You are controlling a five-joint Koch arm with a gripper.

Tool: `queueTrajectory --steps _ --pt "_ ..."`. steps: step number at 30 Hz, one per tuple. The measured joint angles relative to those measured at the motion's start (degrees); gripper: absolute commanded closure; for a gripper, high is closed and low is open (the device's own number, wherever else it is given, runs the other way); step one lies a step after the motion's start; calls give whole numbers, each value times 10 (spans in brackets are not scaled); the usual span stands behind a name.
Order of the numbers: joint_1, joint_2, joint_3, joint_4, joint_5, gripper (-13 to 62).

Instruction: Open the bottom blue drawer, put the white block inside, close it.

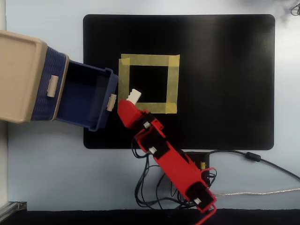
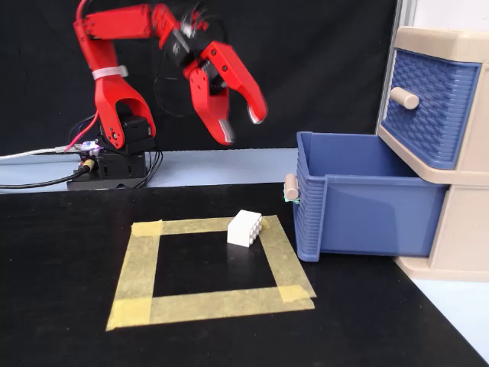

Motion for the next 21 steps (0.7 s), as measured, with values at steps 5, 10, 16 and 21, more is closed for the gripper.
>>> queueTrajectory --steps 5,10,16,21 --pt "25 -218 -142 121 14 155" --pt "49 -292 -177 112 55 154" --pt "47 -332 -176 77 69 154" --pt "34 -354 -177 71 85 154"
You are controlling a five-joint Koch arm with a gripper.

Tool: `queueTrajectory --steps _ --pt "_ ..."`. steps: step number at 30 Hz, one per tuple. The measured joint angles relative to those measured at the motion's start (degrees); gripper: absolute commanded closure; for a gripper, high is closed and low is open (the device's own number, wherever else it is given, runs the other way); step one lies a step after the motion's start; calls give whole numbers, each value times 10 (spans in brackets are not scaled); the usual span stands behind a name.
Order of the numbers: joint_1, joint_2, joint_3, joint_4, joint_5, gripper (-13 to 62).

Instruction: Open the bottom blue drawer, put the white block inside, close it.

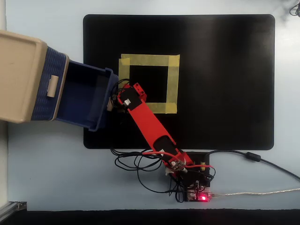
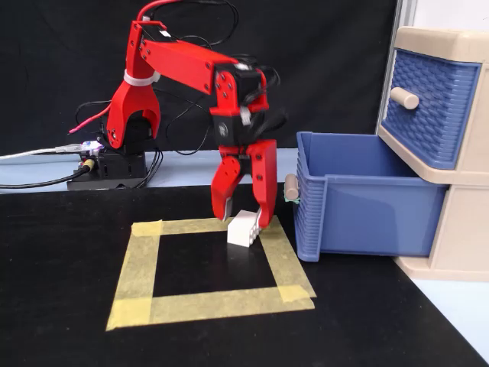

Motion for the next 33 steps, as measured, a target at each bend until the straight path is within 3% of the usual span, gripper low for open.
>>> queueTrajectory --steps 5,7,9,10,11,17,22,28,33 --pt "-4 -36 2 2 15 157" --pt "-4 -37 3 -1 18 194" --pt "-4 -35 3 -3 27 319" --pt "-4 -35 3 -1 37 421" --pt "-4 -33 3 7 45 573" --pt "13 76 -1 83 90 573" --pt "6 195 -254 192 207 573" --pt "-185 50 -495 204 166 570" --pt "-214 -97 -613 174 114 569"
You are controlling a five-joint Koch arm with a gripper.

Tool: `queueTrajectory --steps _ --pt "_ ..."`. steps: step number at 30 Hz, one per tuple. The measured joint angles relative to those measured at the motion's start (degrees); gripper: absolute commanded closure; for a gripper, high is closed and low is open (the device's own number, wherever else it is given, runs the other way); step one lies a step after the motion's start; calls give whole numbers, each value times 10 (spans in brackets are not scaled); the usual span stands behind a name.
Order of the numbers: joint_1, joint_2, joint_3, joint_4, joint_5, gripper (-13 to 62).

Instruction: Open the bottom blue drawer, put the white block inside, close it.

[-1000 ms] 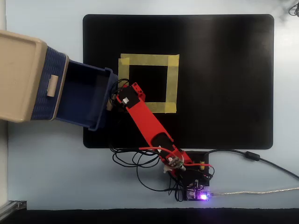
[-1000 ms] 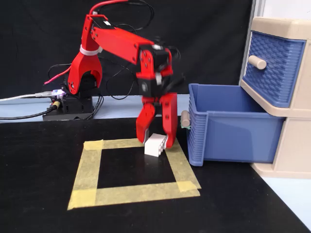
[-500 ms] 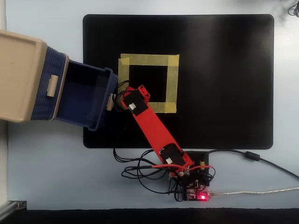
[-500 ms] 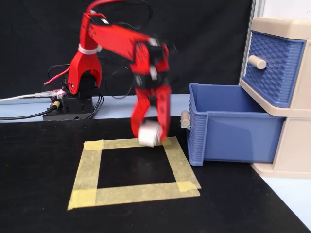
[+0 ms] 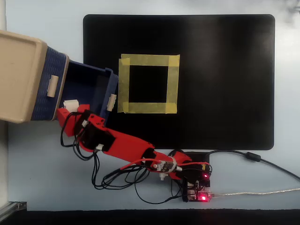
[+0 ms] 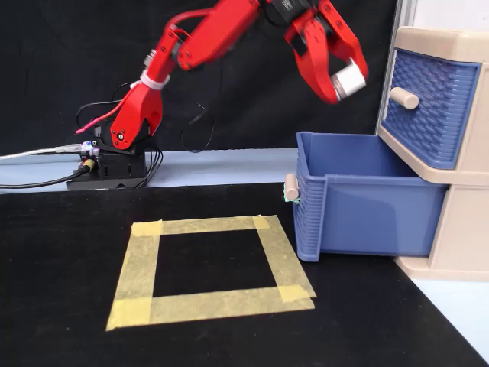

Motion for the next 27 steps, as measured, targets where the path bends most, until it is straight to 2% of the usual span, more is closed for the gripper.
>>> queueTrajectory --steps 5,6,7,8,9,10,15,22,24,27 --pt "10 -41 -1 -3 -2 553" --pt "13 -50 0 -3 -2 492" --pt "19 -57 0 -3 -2 366" --pt "23 -68 -1 -3 -2 277" --pt "25 -75 0 -3 -2 202" --pt "25 -78 0 -4 -2 166" --pt "30 -69 0 -2 -10 155" --pt "91 107 4 156 -8 155" --pt "112 128 57 170 2 155" --pt "128 128 219 171 37 155"
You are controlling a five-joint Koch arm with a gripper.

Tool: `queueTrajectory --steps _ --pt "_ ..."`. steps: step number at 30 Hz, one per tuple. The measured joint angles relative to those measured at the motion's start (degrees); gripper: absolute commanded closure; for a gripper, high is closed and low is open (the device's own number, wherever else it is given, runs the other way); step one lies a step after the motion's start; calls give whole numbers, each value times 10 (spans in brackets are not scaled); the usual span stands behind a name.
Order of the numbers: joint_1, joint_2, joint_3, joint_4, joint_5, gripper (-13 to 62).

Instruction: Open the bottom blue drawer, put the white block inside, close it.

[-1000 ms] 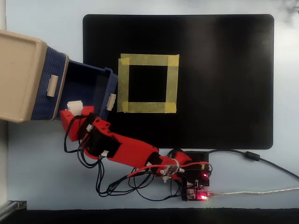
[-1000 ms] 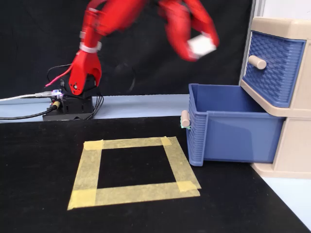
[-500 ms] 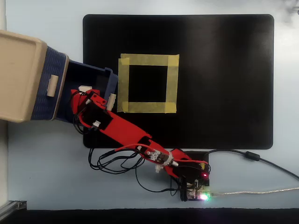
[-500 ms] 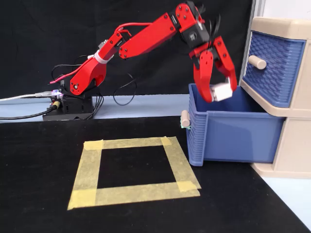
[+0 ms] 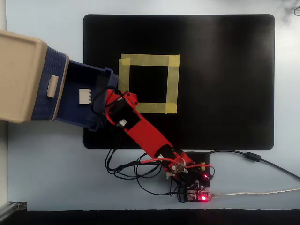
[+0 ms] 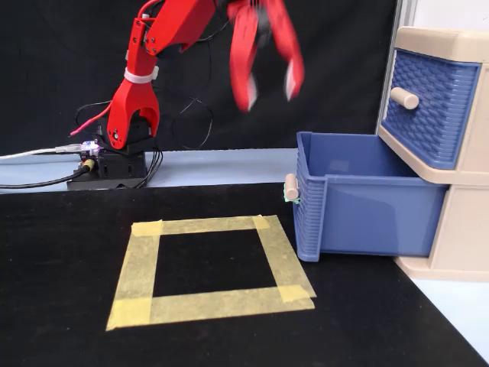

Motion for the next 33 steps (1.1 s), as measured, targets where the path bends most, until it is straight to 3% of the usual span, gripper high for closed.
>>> queueTrajectory --steps 10,21,30,33 --pt "-47 -95 59 -83 8 149" --pt "-134 -267 -127 -294 -96 149" --pt "-134 -314 -196 -280 -111 147" --pt "-120 -272 -192 -136 -111 151"
